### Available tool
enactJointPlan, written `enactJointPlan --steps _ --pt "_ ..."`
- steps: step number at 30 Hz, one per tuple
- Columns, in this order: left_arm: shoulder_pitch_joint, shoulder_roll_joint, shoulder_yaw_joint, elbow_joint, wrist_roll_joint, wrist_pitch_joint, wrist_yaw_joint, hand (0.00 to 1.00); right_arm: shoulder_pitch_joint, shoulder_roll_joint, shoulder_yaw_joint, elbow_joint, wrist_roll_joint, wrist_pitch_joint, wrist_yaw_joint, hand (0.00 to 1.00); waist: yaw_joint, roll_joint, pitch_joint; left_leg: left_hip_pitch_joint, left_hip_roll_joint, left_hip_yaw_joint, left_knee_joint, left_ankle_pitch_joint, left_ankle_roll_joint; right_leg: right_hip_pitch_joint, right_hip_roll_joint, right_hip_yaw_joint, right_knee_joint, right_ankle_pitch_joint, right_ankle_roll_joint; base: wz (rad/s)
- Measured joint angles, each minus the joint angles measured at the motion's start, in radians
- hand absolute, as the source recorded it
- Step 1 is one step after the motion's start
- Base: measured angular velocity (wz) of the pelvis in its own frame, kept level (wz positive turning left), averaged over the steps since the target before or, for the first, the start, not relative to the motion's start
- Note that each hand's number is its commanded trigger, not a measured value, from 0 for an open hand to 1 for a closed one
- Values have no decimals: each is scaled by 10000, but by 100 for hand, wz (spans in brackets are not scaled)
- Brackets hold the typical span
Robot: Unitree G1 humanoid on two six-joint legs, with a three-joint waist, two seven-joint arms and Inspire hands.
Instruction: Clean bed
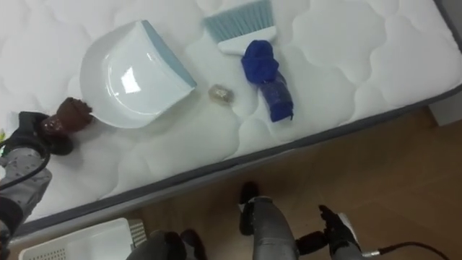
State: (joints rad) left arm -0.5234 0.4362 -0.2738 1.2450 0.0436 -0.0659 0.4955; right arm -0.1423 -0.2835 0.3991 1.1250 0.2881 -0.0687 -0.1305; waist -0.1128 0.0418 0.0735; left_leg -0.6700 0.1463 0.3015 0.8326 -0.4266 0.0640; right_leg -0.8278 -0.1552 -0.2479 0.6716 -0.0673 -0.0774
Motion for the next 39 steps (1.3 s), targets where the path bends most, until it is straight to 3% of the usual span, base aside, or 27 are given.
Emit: enactJointPlan --steps 4,7,10,14,18,22,29,34,39 --pt "281 0 -19 -1 554 -137 684 100 -45 -136 -224 2 845 -44 -90 0 271 -12 -9 81 -32 -3 -85 46 -51 32 -17 13 16 -26 -41 2" --pt "761 -7 -28 -273 987 -270 1287 100 -378 -140 -811 -2 1842 -270 -334 0 353 -53 -57 143 -90 -10 -194 88 -102 53 -29 19 -5 -35 -56 0" --pt "1484 -25 -40 -678 1453 -473 1742 100 -681 -126 -1219 -215 2959 -544 -677 0 318 -213 -181 353 -232 3 -461 190 -158 167 -114 17 -25 -72 -74 4" --pt "2042 -327 -45 -735 2284 -606 2490 100 -970 -124 -2003 -458 3385 -904 -1305 0 347 -397 -300 835 -348 35 -871 324 -198 645 -76 -46 -394 -61 -58 3" --pt "2383 -334 -53 -719 2675 -700 2678 100 -1068 -125 -2652 -975 2871 -1249 -2230 0 334 -426 -323 1099 -286 46 -1105 376 -223 946 42 -52 -678 35 -16 -4" --pt "2445 -336 -102 -714 2752 -693 2682 100 -1093 -123 -2752 -1800 2798 -1417 -2961 0 348 -430 -325 1184 -363 151 -1233 396 -205 946 47 -11 -729 61 17 -5" --pt "2572 -400 -259 -661 3498 -677 2707 100 -1155 -117 -2799 -3342 505 -1977 -4723 0 350 -456 -329 1422 -538 281 -1681 510 -204 944 -3 199 -807 67 74 -1" --pt "2518 -446 -447 -531 3531 -680 2686 100 -1401 -86 -2798 -4418 -679 -2132 -5697 0 348 -484 -312 1403 -519 301 -1737 531 -204 898 -109 187 -787 31 94 1" --pt "2446 -462 -442 -468 3614 -718 2368 100 -1892 -113 -2589 -5139 -1525 -2481 -6151 0 400 -660 -243 1336 -528 248 -1708 529 -191 882 -177 110 -765 18 110 4"
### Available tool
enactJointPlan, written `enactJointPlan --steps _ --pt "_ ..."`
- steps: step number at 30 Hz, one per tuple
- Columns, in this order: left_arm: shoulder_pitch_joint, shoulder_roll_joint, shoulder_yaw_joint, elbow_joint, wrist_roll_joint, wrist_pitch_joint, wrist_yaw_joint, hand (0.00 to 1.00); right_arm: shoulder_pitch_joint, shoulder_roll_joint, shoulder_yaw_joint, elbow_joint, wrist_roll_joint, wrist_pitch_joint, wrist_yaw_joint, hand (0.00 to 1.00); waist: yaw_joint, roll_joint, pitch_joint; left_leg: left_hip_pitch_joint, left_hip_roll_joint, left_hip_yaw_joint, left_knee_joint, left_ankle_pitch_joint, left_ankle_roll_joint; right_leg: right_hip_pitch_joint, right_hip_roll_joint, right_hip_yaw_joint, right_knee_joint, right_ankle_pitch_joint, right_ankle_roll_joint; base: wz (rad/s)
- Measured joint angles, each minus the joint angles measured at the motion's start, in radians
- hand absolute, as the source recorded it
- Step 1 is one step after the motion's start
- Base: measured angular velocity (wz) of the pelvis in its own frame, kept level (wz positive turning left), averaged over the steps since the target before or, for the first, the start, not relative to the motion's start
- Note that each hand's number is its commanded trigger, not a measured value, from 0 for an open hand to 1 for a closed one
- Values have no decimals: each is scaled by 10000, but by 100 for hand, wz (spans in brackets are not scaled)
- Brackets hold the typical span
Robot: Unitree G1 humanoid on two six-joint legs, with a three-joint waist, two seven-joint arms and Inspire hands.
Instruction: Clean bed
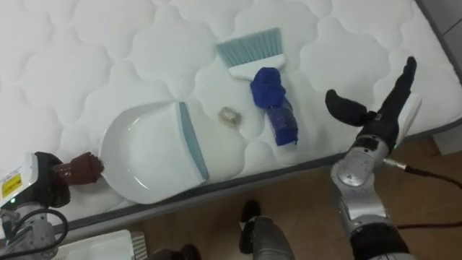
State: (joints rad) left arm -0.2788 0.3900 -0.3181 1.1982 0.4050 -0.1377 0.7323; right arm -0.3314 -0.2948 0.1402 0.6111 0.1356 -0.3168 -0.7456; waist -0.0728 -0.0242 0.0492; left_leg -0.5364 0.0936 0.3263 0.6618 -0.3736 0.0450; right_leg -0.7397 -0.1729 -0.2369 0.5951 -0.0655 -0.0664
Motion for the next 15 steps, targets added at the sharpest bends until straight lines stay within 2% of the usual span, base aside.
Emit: enactJointPlan --steps 4,8,10,12,13,14,15 --pt "-23 2 -110 -13 6 -14 -128 100 -334 -30 257 3 -11 -23 73 0 118 -48 17 -118 78 -46 117 -5 10 -12 10 -103 -20 1 -1 5" --pt "-140 1 -196 -2 19 -7 -500 100 -381 -69 368 89 229 -25 501 0 530 -55 21 -168 198 -30 237 -16 23 -21 57 -193 -27 15 -35 -1" --pt "-254 1 -188 7 12 64 -683 100 -441 -64 378 249 467 -24 718 0 590 -73 36 -192 208 -54 290 -18 21 -34 15 -245 67 -7 -63 6" --pt "-435 2 -183 21 10 137 -885 100 -566 -67 424 482 588 11 925 0 731 -136 75 -225 195 -55 348 -41 24 -98 -18 -219 182 -35 -75 4" --pt "-570 1 -184 23 9 241 -998 100 -674 -65 456 509 678 29 1080 0 751 -147 126 -310 191 -67 407 -50 33 -163 -37 -212 235 -35 -77 0" --pt "-700 11 -186 46 4 286 -1141 100 -858 -69 552 624 804 41 1208 0 765 -144 225 -360 207 -104 521 -112 27 -180 -46 -226 311 -52 -103 8" --pt "-802 11 -194 52 -14 292 -1239 100 -1108 -77 675 942 1005 45 1325 0 749 -128 246 -481 223 -181 620 -130 35 -206 -52 -291 302 -63 -118 9"
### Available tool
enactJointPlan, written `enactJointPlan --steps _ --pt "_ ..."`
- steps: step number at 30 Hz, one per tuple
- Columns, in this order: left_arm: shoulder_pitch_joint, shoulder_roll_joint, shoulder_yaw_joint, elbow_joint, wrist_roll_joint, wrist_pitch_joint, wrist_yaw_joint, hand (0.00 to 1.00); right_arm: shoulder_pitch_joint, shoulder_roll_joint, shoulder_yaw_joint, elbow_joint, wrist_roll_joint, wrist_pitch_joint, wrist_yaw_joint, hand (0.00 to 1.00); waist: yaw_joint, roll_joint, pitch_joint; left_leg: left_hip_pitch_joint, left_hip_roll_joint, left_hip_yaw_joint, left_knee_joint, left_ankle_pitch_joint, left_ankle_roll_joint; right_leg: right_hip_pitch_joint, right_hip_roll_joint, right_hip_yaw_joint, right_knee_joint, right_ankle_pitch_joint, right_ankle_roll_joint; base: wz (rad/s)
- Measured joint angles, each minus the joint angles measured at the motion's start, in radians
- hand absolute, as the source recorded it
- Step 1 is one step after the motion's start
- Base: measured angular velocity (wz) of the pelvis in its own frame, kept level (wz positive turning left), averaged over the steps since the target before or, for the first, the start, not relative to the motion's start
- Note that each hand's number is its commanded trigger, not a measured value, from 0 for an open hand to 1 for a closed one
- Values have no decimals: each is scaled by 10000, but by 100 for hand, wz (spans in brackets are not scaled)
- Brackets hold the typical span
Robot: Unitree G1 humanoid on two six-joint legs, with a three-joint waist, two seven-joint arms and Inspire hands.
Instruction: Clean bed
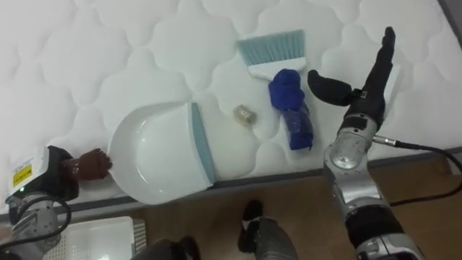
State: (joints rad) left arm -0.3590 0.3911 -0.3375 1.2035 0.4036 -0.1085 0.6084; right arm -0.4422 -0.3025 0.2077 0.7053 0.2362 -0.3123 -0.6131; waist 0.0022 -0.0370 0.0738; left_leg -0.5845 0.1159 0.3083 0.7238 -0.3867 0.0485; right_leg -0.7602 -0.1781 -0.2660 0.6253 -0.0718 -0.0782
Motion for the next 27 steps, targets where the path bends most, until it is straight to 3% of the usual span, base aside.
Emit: enactJointPlan --steps 11,19,21,27 --pt "-335 8 -249 32 -80 -71 -244 100 -437 -39 662 1516 1197 53 888 0 296 14 33 -255 71 -102 205 -8 10 -123 -54 -159 132 -96 -31 4" --pt "-563 15 -398 -49 -193 -244 -208 100 -727 -76 855 2125 1643 92 1491 0 340 -34 78 -650 29 -90 410 -7 9 -537 -341 -315 593 -319 -69 11" --pt "-654 14 -419 -58 -197 -252 -196 100 -824 -75 861 2271 1705 216 1685 0 331 -58 130 -702 -25 -97 393 -7 8 -602 -426 -334 672 -388 -77 9" --pt "-685 15 -462 -73 -198 -291 -199 100 -834 -73 1143 2521 1923 466 2101 0 338 -64 133 -713 -41 -104 369 -8 8 -602 -450 -360 668 -393 -78 2"
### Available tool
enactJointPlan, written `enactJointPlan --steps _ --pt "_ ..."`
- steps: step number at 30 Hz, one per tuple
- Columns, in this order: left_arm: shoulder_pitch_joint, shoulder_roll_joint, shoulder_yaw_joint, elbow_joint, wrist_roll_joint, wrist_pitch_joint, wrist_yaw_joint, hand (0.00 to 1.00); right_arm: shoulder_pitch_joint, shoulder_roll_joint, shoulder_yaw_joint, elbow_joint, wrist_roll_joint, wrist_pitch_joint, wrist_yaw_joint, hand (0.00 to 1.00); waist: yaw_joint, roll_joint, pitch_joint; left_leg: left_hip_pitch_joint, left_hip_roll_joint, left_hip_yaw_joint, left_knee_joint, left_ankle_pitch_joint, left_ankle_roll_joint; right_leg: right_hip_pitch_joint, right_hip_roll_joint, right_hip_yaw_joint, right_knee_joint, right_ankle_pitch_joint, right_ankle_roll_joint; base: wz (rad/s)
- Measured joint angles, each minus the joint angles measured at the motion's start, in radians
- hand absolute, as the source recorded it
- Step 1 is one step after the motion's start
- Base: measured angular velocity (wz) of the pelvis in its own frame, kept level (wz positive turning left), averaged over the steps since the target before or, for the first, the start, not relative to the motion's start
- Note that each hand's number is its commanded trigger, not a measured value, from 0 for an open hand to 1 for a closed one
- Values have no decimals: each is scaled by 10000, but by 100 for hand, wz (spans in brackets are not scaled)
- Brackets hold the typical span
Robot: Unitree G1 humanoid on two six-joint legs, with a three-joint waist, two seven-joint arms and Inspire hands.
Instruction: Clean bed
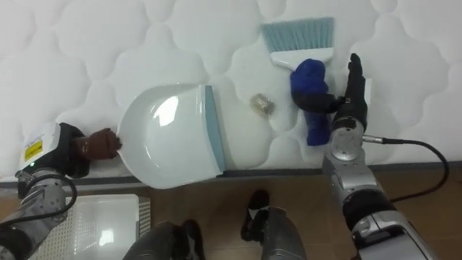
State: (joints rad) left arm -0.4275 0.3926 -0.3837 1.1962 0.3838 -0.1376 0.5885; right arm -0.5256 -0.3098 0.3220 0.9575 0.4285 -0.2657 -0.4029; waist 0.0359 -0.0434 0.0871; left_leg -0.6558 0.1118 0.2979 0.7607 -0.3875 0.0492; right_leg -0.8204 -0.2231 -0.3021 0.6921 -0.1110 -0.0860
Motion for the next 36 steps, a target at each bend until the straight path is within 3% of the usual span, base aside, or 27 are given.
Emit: enactJointPlan --steps 10,19,22,23,24,26,27,28,30,36 --pt "-42 -20 -29 -113 17 47 22 100 -8 -26 289 336 -51 149 508 0 193 109 -8 -139 147 -53 48 11 -9 21 221 -115 -222 111 -11 -2" --pt "-42 -264 -62 -292 18 338 18 100 -42 -122 383 913 -558 29 557 0 250 403 1 -109 115 -209 37 15 -17 161 148 -280 -223 84 -18 4" --pt "-70 -283 -120 -291 10 439 -41 100 -76 -133 377 1072 -943 44 551 0 240 412 -3 -107 3 -274 4 41 -47 182 140 -291 -239 81 -15 5" --pt "-76 -283 -121 -291 10 444 -61 100 -76 -136 377 1133 -1147 38 549 11 235 412 -3 -107 -23 -294 -22 53 -53 185 137 -288 -259 81 -14 0" --pt "-96 -283 -120 -290 11 453 -85 100 -79 -139 379 1200 -1334 37 536 29 237 411 -4 -113 -22 -293 -43 65 -50 186 139 -297 -288 85 -11 0" --pt "-101 -283 -120 -293 11 469 -88 100 -91 -137 384 1311 -1636 41 458 31 236 409 -5 -126 -22 -309 -58 70 -51 187 148 -305 -309 89 -8 0" --pt "-102 -284 -120 -328 14 508 -89 100 -95 -151 366 1330 -1759 45 370 55 234 407 -6 -138 -21 -322 -63 70 -52 186 155 -311 -319 88 -7 0" --pt "-102 -288 -120 -360 13 533 -89 100 -103 -169 354 1352 -1855 53 327 61 233 407 -6 -143 -19 -327 -62 70 -52 186 154 -320 -321 88 -7 0" --pt "-104 -310 -119 -373 6 639 -89 100 -150 -405 271 1457 -2030 71 203 100 228 404 -8 -147 -25 -355 -57 70 -52 192 155 -333 -328 87 -4 0" --pt "-106 -345 -121 -472 9 764 -88 100 -344 -674 279 1815 -2072 372 126 100 234 412 -18 -163 -13 -478 -38 85 -77 265 163 -463 -345 84 -7 3"
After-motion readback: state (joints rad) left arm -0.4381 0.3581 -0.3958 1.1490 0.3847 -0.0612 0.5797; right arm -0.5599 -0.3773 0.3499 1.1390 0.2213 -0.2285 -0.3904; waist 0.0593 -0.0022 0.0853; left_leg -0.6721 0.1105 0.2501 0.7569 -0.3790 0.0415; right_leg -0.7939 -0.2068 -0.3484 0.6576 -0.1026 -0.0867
